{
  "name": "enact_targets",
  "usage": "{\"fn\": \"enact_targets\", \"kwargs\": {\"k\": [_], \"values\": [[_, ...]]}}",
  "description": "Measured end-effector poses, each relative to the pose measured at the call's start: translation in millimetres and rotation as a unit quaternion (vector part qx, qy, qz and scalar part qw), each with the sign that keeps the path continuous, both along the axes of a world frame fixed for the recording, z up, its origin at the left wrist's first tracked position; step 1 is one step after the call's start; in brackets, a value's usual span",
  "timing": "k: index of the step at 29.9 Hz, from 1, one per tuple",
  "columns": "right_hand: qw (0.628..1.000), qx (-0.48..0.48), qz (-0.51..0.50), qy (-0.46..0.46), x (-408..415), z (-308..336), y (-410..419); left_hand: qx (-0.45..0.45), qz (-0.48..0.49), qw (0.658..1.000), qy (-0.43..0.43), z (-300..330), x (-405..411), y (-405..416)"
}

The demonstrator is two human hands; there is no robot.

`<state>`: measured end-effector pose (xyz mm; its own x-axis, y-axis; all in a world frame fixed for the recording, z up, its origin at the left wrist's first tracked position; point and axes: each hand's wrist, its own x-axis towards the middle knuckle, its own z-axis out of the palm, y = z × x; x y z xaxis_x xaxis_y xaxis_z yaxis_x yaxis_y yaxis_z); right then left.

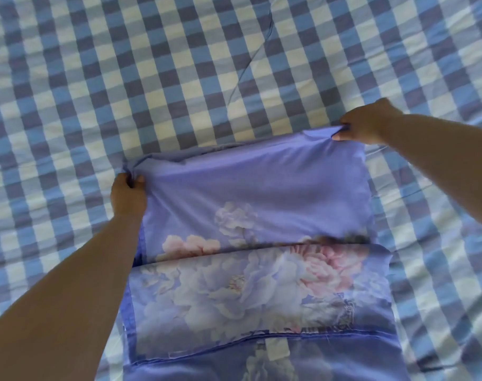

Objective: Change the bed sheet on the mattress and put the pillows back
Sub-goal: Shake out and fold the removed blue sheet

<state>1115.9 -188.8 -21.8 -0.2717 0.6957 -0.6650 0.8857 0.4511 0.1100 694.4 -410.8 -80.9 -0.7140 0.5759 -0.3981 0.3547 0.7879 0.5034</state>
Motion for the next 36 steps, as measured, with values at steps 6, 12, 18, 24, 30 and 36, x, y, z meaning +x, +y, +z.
{"fn": "enact_targets", "kwargs": {"k": [6, 12, 18, 24, 30, 36], "values": [[0.987, 0.116, -0.084, 0.073, -12.0, -33.2, -10.3, 0.087, 0.034, 0.995, 0.023, 1.5, -11.1, 20.1], [0.919, 0.227, -0.275, 0.168, -10.7, -42.4, -18.7, 0.035, 0.146, 0.987, -0.065, -9.8, -17.0, 15.9], [0.789, 0.144, -0.531, 0.274, -17.3, -61.3, -74.9, -0.152, 0.012, 0.986, -0.070, -5.4, -7.7, -21.3], [0.787, 0.145, -0.522, 0.297, 7.2, -55.4, -93.3, -0.091, -0.010, 0.961, -0.259, 3.4, -6.5, -73.5], [0.867, 0.274, -0.340, 0.240, -17.5, -53.6, -135.9, 0.109, 0.066, 0.890, -0.437, 25.7, -9.5, -24.7], [0.896, 0.300, -0.143, 0.295, -33.0, -64.2, -193.9, 0.168, 0.058, 0.980, -0.094, 42.4, -24.9, 39.0]]}}
